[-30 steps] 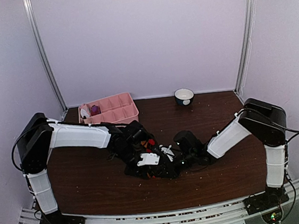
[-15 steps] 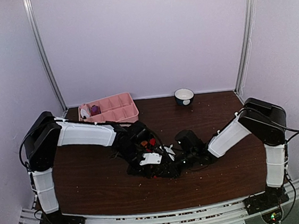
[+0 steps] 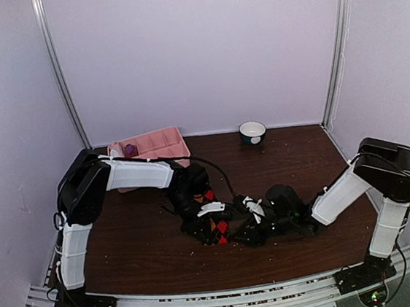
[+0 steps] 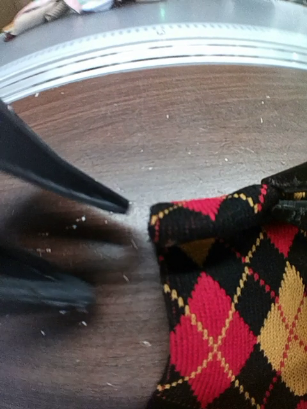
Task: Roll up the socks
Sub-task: Roll the sock at the center of the board.
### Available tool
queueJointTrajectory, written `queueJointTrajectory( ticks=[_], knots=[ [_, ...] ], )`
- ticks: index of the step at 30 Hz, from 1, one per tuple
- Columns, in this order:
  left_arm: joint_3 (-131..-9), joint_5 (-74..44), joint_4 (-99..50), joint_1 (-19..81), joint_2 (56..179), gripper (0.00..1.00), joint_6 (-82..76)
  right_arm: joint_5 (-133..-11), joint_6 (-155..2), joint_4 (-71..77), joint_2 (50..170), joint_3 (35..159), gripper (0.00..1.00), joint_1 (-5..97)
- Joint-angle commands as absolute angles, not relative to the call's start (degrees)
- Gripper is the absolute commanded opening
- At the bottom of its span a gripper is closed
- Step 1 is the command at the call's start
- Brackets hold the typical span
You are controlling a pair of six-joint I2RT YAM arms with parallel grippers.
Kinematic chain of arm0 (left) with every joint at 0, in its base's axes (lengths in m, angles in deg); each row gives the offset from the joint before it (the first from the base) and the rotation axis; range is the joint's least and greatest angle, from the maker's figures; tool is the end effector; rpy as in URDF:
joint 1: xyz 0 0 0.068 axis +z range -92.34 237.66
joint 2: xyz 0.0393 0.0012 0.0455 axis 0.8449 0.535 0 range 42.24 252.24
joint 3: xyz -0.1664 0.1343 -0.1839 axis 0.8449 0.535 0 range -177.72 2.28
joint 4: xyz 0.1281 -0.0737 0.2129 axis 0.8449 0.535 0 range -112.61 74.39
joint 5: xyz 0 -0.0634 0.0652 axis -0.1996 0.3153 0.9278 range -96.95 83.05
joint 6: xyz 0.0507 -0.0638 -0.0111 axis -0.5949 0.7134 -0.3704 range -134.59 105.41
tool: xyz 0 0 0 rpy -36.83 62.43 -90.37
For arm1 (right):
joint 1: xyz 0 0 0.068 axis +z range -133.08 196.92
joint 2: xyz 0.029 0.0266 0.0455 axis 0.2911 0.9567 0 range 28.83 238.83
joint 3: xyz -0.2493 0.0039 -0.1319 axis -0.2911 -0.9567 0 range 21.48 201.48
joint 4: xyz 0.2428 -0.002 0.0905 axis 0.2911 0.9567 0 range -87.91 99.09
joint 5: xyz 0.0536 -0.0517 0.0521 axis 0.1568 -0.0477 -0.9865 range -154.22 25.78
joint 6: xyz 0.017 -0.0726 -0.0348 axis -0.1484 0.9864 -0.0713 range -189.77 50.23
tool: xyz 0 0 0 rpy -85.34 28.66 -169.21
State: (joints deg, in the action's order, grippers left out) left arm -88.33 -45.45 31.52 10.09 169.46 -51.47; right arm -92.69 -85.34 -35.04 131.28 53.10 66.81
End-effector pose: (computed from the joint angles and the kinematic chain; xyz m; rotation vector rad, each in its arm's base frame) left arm 0.2466 -0.3358 0.1049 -1.9428 -2.1508 1.0062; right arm 0.1860 0.2738 0.0953 -0.9795 2.1113 1.1593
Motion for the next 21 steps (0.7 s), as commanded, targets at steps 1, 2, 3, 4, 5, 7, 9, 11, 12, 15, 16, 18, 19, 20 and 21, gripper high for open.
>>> queueJointTrajectory(
  ticks=[1, 2, 3, 4, 5, 7, 9, 11, 12, 15, 16, 18, 19, 20, 21],
  knots=[
    [-88.8, -43.6, 39.5, 11.5, 175.2, 0.0, -47.2, -84.3, -81.9, -38.9, 125.2, 48.4, 0.48, 67.5],
    [-88.8, -43.5, 39.7, 11.5, 175.5, 0.0, -46.8, -82.1, -81.2, -39.5, 123.6, 47.2, 0.86, 67.5],
    [-89.0, -43.4, 40.0, 11.5, 175.8, 0.0, -46.4, -79.9, -80.6, -39.9, 121.9, 46.0, 0.99, 67.6],
    [-89.4, -43.9, 40.6, 11.6, 176.2, 0.0, -46.2, -77.8, -80.0, -40.2, 120.2, 44.9, 1.0, 67.6],
    [-89.8, -44.7, 41.6, 11.7, 176.7, 0.0, -46.2, -75.3, -79.5, -40.3, 118.1, 44.0, 1.0, 67.8],
    [-90.5, -45.9, 43.2, 12.0, 177.2, 0.0, -46.4, -70.0, -79.7, -40.1, 114.0, 42.4, 1.0, 67.8],
    [-91.3, -46.6, 45.1, 12.1, 177.7, 0.0, -47.0, -62.8, -82.8, -40.7, 110.7, 40.9, 1.0, 67.9],
    [-91.9, -47.6, 46.9, 12.3, 178.3, 0.0, -47.7, -56.7, -91.0, -40.1, 108.2, 39.5, 1.0, 66.9],
    [-92.1, -48.2, 47.7, 12.4, 178.7, 0.0, -48.0, -55.8, -95.5, -43.9, 107.8, 37.3, 1.0, 66.1],
    [-92.1, -48.1, 48.4, 12.5, 179.2, 0.0, -48.5, -64.1, -95.8, -57.7, 112.0, 32.6, 1.0, 63.9],
    [-92.1, -48.2, 48.3, 12.7, 179.4, 0.0, -48.4, -68.0, -93.5, -59.1, 113.9, 33.3, 1.0, 64.0],
    [-92.2, -48.4, 48.5, 12.9, 180.0, 0.0, -48.2, -71.3, -89.9, -59.5, 116.8, 34.3, 0.99, 65.4],
    [-92.3, -48.5, 48.5, 13.1, 180.2, 0.0, -48.2, -69.8, -87.8, -59.5, 117.0, 34.1, 0.99, 67.0],
    [-92.3, -48.4, 48.5, 13.3, 180.5, 0.0, -48.2, -68.1, -84.4, -59.3, 116.8, 33.9, 0.99, 69.2],
    [-92.4, -48.3, 48.5, 13.5, 180.7, 0.0, -48.0, -66.3, -80.6, -58.5, 116.3, 34.0, 1.0, 71.4]
  ],
)
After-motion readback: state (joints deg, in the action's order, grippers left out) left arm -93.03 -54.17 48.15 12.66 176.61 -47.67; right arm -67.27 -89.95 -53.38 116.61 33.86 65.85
